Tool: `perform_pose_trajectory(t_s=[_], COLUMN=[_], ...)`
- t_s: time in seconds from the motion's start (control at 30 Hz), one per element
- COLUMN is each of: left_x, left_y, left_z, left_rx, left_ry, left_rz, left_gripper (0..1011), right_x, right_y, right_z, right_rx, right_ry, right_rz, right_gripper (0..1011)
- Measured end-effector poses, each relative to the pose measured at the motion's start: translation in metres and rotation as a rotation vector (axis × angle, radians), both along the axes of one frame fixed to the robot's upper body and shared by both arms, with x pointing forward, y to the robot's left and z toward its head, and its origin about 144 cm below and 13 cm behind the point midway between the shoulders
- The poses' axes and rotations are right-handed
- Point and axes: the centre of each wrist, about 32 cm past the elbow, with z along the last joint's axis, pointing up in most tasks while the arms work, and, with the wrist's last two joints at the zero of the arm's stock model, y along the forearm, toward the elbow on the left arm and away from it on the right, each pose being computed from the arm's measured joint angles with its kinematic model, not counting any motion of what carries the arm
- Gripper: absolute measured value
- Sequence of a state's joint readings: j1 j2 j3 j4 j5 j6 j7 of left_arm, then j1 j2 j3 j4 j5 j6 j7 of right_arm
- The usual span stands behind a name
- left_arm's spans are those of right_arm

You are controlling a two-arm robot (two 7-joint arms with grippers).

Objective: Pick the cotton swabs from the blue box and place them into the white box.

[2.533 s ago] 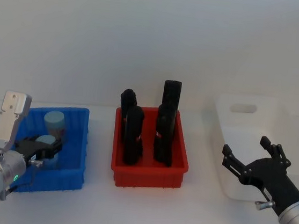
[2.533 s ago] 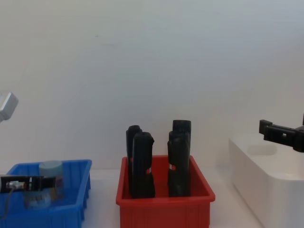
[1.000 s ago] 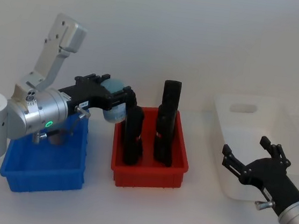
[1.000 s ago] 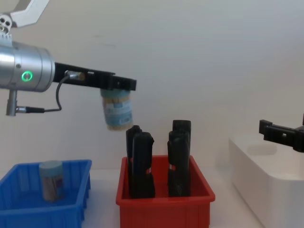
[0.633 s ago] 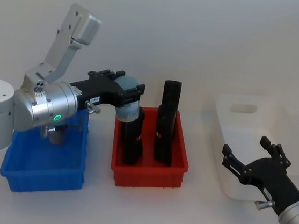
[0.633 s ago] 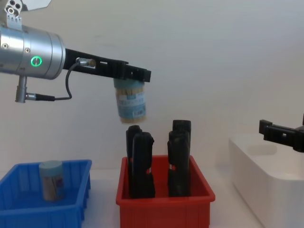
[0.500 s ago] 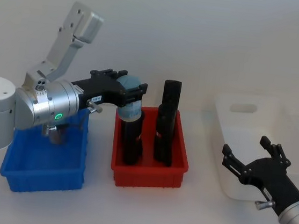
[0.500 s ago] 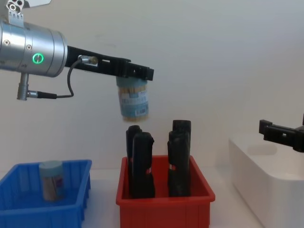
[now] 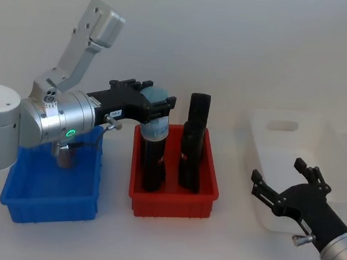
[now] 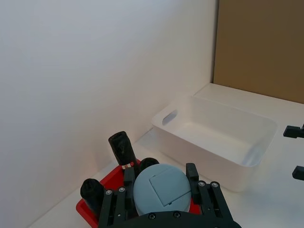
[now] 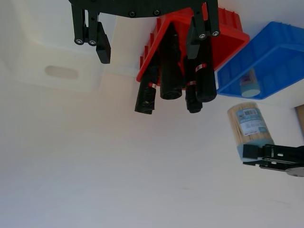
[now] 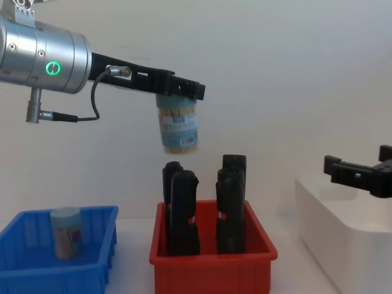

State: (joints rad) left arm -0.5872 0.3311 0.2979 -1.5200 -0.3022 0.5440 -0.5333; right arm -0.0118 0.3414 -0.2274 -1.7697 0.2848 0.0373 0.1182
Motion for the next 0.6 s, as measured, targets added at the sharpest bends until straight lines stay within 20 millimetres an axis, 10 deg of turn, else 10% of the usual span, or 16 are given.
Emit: perform_pose_trajectory(t_s=[0.6], left_x=[0.000], left_y=[-0.001], left_z=[0.002], left_rx=[0.001], left_ry=[0.001], left_rz=[-0.009], left_gripper=[658], right_x=[0.018], right_y=[0.018], right_z=[0.015], right_rx=[-0.055], right_ry=[-0.007], right_rz=[0.222], right_gripper=[1001])
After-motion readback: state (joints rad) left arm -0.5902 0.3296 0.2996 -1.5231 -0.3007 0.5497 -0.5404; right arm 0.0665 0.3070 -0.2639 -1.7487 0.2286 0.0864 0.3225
